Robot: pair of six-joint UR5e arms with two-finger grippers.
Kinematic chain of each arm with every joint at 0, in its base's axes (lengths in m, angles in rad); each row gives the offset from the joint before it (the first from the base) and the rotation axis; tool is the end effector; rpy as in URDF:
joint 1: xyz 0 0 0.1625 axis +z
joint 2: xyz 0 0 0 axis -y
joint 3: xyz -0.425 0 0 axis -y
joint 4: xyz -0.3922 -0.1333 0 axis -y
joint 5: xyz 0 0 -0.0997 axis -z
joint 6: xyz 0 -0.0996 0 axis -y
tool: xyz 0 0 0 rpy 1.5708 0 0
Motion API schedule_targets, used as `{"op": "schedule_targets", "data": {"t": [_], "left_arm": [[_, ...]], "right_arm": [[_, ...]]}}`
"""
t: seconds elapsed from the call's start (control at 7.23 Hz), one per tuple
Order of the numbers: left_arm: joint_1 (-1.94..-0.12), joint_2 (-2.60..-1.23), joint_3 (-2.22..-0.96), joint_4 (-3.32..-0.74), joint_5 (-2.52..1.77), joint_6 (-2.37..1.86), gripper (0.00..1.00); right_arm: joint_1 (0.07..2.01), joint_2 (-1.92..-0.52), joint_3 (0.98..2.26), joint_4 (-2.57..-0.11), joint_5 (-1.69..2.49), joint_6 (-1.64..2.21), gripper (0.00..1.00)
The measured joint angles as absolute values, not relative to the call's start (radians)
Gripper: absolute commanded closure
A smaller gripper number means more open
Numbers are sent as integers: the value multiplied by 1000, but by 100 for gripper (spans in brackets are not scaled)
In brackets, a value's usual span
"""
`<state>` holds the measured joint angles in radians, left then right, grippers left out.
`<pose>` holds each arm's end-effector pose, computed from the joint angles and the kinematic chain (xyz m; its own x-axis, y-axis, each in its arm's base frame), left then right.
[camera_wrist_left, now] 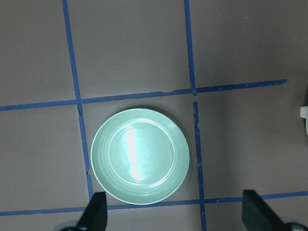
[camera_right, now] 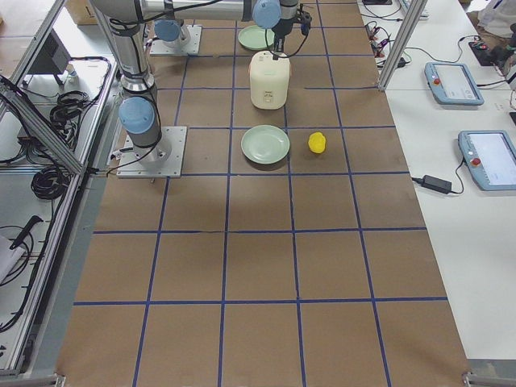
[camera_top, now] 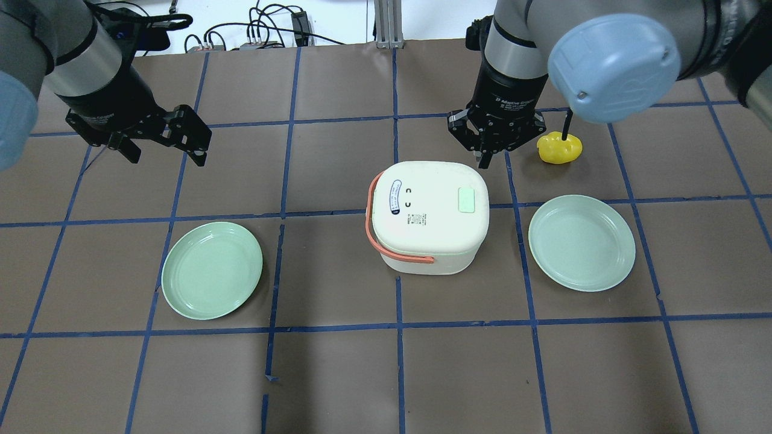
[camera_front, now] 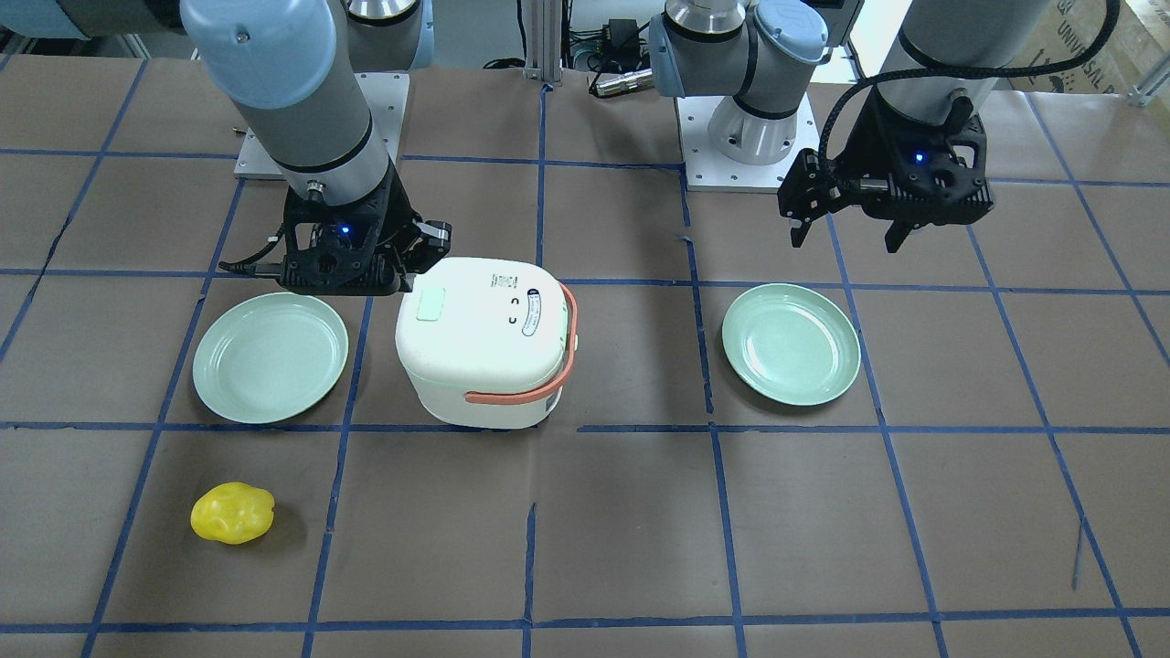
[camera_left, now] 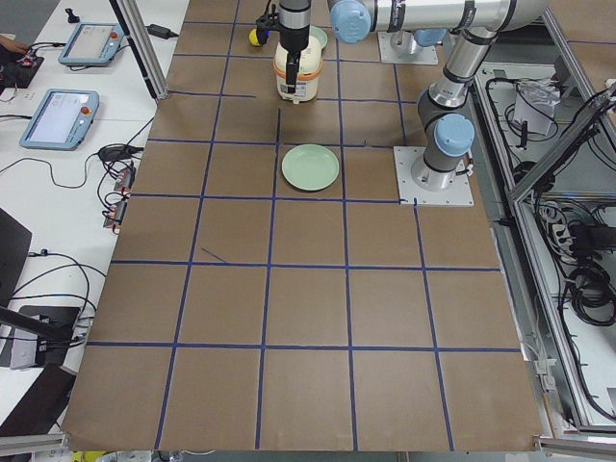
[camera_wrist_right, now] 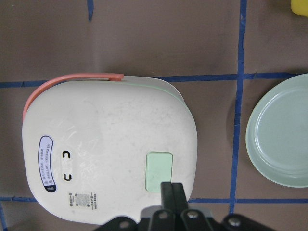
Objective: Press rice cooker button
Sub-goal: 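Move the right gripper down onto the rice cooker's pale green button, then press down on the green button with the closed right gripper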
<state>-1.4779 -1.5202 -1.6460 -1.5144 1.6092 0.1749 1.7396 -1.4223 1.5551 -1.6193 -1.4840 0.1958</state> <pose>-0.0850 -0.4834 0.4810 -0.9958 0.0807 -0.0433 0.0818 0.9963 -0.0246 0.2311 -0.5111 0.4236 -0.9971 0.0340 -0.0683 0.0271 0.9947 0.0994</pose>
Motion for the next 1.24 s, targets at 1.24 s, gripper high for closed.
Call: {"op": "schedule_targets", "data": {"t": [1.24], "left_arm": [[-1479,-1520,-1646,-1514,1609,175,0]], "right_arm": [[1777,-1410,1671,-1745,-1507,239,92]]}}
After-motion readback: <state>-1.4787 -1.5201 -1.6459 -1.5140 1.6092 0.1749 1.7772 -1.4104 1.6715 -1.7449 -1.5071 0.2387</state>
